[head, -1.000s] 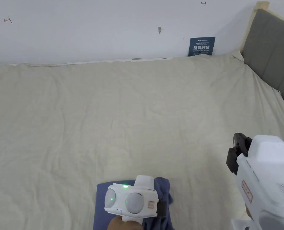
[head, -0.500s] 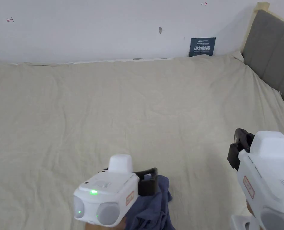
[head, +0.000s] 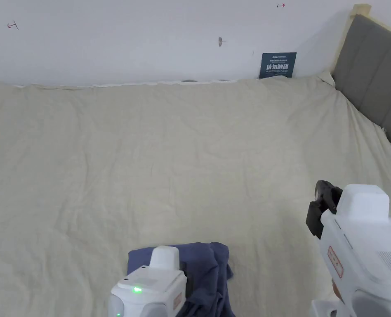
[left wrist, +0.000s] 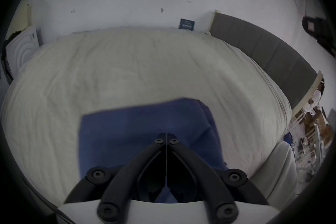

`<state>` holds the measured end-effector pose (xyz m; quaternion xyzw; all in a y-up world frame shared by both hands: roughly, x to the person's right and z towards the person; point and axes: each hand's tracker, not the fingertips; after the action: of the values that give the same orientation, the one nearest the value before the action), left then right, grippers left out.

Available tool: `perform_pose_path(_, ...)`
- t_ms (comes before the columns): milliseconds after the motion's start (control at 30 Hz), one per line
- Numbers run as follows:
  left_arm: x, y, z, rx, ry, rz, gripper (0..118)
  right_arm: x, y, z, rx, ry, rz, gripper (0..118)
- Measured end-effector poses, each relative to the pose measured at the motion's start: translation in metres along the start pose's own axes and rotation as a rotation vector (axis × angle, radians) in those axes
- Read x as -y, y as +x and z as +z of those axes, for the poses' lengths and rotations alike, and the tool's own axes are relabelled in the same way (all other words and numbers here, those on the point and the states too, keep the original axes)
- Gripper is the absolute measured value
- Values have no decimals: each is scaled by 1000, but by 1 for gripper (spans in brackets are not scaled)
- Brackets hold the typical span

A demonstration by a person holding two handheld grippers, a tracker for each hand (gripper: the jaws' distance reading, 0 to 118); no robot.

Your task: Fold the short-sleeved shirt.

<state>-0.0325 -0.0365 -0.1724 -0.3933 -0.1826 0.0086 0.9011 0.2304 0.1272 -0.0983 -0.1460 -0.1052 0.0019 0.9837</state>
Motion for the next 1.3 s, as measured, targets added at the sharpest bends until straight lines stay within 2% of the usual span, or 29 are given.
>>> perform_pose_path(133,17,31,-19,70,-44,-52,0,3,8,-2,21,-10,-3,2)
perform_pose_path(333,38,57,-41,-7,-25,-177,0,8,15,-3,39,-28,-12,2)
perform_pose_path(533,22,53,-25,15,-27,-132,0,7,12,0,33,-28,-25,2)
perform_pose_path(633,-6,48,9,72,111,-60,0,2,8,4,26,-11,-21,2)
perform_pose_path(867,-85,19,102,59,436,-82,0,-14,-9,13,-1,40,0,2)
perform_pose_path(1067,-123,-20,152,-67,579,-121,0,-28,-23,20,-13,92,16,2)
perform_pose_path(1300,-136,-70,180,-206,663,-93,0,-44,-39,26,-31,148,45,2)
